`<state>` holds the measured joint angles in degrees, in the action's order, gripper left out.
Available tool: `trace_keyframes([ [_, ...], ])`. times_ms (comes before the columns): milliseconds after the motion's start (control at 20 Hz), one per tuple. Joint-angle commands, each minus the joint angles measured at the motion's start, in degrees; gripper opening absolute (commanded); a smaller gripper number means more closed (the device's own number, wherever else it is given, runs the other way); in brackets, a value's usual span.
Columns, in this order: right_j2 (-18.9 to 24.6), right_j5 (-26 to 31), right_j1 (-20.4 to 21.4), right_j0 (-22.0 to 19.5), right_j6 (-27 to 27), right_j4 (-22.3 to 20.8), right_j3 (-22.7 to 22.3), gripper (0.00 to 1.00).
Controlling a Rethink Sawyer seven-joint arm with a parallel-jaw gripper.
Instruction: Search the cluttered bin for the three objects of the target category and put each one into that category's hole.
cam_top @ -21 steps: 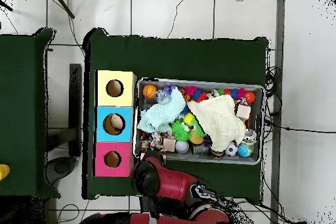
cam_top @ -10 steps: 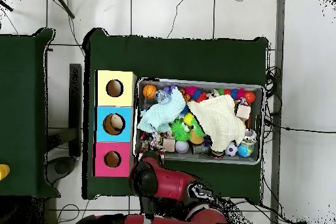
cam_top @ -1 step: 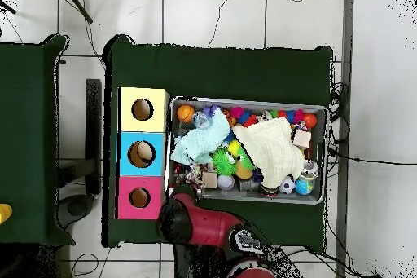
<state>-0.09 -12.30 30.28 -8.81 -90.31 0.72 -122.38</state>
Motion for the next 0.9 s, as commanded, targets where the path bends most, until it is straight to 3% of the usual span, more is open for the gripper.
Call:
trace_keyframes([
  [50,1.80,4.86,1.49,0.09,-6.77,-0.85,5.19,1.00],
  [200,0.77,3.26,0.64,0.91,-7.18,-0.58,5.75,1.00],
  [900,-2.35,5.93,1.50,3.04,-4.82,-0.92,7.94,1.00],
])
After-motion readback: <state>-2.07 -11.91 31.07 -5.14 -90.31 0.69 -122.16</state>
